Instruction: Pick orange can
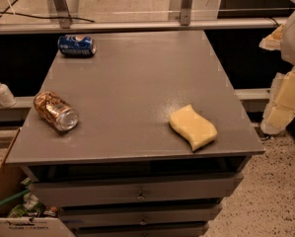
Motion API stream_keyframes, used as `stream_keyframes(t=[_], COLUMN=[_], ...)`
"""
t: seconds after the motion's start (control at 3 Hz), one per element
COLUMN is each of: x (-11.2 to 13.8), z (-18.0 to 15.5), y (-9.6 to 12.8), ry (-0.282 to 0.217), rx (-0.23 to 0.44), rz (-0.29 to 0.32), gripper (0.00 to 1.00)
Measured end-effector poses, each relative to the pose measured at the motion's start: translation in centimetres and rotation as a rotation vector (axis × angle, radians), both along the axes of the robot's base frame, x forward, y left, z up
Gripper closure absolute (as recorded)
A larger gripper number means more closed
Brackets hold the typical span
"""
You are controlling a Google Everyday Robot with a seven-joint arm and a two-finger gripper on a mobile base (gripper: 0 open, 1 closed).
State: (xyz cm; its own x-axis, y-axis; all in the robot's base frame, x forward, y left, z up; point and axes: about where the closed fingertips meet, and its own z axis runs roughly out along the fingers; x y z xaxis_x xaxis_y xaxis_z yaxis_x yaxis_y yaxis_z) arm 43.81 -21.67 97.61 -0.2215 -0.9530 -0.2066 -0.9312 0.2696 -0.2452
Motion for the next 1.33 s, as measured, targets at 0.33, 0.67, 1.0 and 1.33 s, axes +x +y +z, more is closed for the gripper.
stream_keyframes(t=[0.33,0.67,1.0,1.33], x=[0.0,0.0,-0.3,-0.6], z=[0.0,0.0,-1.0,-2.0], y=[0.0,0.2,1.8,3.4], ry=[0.000,0.001,0.034,0.070], rx=[0.000,0.014,0.094,0.174], rz=[0.000,0.002,0.039,0.077], gripper=[0.00,0.00,0.00,0.00])
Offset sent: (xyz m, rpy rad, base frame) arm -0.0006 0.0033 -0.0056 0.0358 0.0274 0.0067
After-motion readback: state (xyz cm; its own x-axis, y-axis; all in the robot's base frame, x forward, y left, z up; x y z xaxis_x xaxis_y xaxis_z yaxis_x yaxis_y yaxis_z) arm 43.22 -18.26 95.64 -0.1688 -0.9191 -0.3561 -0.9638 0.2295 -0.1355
